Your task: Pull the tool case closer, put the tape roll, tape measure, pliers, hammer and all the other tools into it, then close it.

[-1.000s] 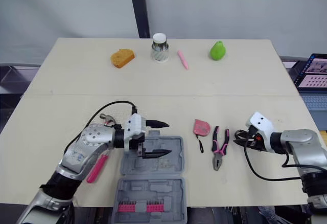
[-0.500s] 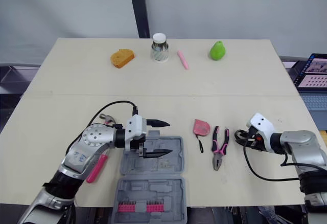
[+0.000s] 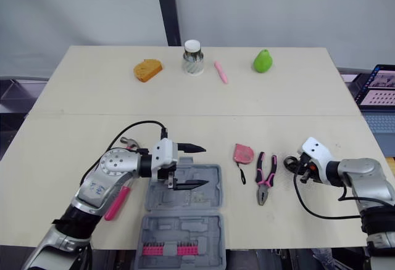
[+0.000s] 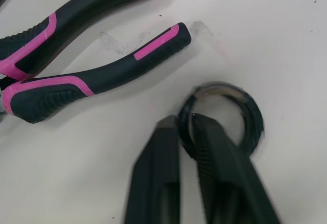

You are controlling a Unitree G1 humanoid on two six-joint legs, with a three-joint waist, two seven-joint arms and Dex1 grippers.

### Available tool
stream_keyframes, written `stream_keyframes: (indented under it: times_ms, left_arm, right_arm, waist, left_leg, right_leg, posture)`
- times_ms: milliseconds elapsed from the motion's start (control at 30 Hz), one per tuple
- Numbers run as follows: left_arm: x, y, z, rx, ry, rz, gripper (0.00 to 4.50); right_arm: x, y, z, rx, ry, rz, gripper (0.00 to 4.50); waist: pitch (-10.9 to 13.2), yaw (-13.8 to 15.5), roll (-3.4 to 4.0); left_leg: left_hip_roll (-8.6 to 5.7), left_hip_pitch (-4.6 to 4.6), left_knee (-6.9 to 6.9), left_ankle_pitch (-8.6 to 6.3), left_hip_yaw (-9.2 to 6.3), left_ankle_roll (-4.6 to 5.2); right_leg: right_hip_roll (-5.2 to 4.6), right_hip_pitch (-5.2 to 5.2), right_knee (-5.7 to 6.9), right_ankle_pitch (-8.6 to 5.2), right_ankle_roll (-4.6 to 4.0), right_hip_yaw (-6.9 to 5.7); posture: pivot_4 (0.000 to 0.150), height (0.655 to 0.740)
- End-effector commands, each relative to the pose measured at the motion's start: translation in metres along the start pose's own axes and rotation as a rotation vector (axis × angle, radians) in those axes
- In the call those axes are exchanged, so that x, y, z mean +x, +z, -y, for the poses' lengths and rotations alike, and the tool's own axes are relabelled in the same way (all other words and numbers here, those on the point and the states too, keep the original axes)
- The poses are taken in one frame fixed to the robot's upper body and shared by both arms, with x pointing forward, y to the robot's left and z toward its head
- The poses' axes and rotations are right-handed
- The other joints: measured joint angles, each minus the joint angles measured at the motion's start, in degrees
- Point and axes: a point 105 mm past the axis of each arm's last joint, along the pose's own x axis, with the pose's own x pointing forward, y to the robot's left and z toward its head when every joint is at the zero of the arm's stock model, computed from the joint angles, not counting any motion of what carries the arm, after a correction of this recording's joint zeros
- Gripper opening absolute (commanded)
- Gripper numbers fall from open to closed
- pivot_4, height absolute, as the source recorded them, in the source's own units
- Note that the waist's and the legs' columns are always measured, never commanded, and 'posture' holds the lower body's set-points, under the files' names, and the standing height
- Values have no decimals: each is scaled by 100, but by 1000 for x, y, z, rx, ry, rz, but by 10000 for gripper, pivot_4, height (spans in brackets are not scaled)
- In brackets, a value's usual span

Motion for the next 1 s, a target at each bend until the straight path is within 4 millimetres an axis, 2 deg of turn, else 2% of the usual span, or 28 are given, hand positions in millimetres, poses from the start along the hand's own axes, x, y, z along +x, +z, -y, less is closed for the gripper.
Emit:
stream_keyframes:
  times_ms: [33, 167, 267, 400, 500, 633, 767, 900, 1000]
  left_arm:
    - [0, 3, 0, 13, 2, 10, 45000]
    - [-14, -3, -5, -5, 65, -16, 45000]
    - [-42, -9, -5, -39, 161, -50, 45000]
    - [-81, -16, 5, -79, 285, -114, 45000]
    - [-119, -22, 20, -135, 406, -179, 45000]
    - [-150, -27, 46, -210, 504, -245, 45000]
    - [-164, -34, 82, -309, 552, -299, 45000]
    - [-172, -35, 99, -356, 614, -313, 45000]
    - [-174, -36, 106, -378, 638, -317, 45000]
  right_arm:
    - [-2, 4, 2, -12, -18, 21, 222]
    - [-8, 20, -1, -59, -3, 59, 222]
    - [-18, 56, -13, -125, 40, 123, 222]
    - [-16, 104, -59, -195, 207, 200, 222]
    - [1, 129, -111, -255, 370, 226, 222]
    - [23, 157, -154, -263, 486, 274, 222]
    - [49, 177, -196, -299, 584, 294, 222]
    - [64, 187, -222, -322, 634, 292, 222]
    - [77, 190, -234, -345, 644, 281, 222]
  waist:
    - [0, 0, 0]
    - [0, -7, 0]
    - [2, -58, 6]
    - [5, -129, 10]
    - [3, -139, 6]
    - [5, -145, 4]
    - [1, -137, -2]
    - [1, -116, -3]
    - [-1, -151, -5]
  left_leg:
    - [0, 0, 0, 0, 0, 0]
    - [0, 0, 0, 0, 0, 0]
    - [2, 2, -7, 0, -1, 0]
    - [10, 3, -19, 0, -10, 0]
    - [10, 1, -19, 0, -18, -1]
    - [11, -1, -22, -2, -22, -3]
    - [4, -9, -16, -4, -30, -2]
    - [4, -11, -20, -5, -41, -4]
    - [4, -11, -17, -5, -36, -4]
  right_leg:
    - [0, 0, 0, 0, 0, 0]
    - [0, 0, 0, 0, 0, 0]
    - [1, -3, 0, 0, 0, 1]
    - [8, -6, 0, 0, 0, -2]
    - [8, -2, -5, 0, -1, -3]
    - [9, -3, -9, -1, -2, -5]
    - [9, -2, -11, -1, -2, 4]
    - [9, -3, -7, -2, -4, -3]
    - [9, -3, -8, -2, -5, -1]
  posture:
    - [1500, 7400]
    - [1500, 7400]
    - [1500, 7400]
    - [1500, 7400]
    - [1500, 7400]
    - [1500, 7400]
    - [1500, 7400]
    - [1500, 7400]
    - [1500, 7400]
